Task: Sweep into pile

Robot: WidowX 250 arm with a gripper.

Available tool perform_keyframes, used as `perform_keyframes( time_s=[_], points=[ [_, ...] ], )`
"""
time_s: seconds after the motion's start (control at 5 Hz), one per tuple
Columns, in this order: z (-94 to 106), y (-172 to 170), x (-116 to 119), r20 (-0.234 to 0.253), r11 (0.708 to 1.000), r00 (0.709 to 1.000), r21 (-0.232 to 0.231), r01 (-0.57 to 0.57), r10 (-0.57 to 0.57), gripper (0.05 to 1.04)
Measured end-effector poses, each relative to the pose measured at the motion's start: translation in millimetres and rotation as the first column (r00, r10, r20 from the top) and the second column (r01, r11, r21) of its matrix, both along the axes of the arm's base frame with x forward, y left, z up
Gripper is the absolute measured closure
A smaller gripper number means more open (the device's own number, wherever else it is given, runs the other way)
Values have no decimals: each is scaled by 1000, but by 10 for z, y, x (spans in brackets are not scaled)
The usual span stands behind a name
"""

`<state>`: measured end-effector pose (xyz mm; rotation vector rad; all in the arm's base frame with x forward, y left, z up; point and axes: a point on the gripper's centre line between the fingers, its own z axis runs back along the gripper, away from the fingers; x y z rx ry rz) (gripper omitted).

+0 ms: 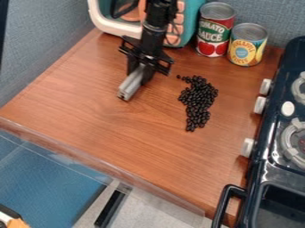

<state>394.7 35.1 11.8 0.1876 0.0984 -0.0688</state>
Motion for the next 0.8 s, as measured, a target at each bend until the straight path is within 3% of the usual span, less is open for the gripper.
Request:
perform_keyframes(
  time_s=[0.6,0.8],
  points=[
    [44,-511,-89,-66,994,997,-104,37,-44,703],
    [44,-576,-103,-74,991,995,-118,64,-73,703]
  ],
)
